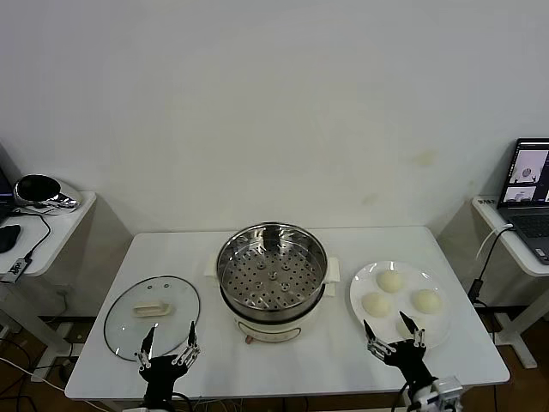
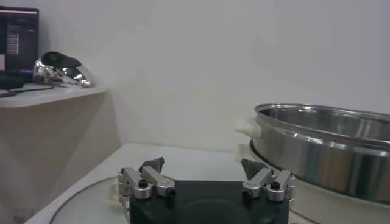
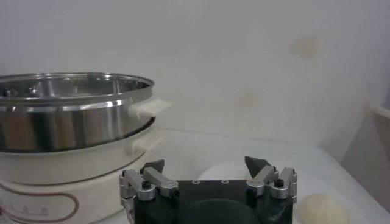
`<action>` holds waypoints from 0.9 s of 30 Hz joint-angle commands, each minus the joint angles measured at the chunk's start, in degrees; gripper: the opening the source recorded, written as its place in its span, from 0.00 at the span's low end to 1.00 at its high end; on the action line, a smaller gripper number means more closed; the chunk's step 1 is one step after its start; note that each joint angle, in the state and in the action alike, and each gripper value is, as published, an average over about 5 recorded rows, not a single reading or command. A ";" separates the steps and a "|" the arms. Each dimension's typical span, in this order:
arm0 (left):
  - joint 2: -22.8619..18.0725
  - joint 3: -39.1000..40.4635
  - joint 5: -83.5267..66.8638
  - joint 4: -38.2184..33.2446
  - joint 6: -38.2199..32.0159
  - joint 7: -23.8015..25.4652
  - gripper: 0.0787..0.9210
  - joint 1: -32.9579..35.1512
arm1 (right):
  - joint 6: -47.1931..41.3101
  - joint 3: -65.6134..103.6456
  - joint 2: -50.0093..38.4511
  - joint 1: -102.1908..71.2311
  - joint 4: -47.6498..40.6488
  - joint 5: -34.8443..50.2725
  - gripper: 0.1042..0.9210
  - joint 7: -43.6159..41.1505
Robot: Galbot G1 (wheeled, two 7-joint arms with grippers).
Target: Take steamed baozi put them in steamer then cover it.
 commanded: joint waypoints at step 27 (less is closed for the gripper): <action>0.28 -2.21 6.66 -1.30 4.35 1.07 0.88 0.37 | 0.01 -36.21 -39.65 61.34 -35.29 -33.82 0.88 -45.61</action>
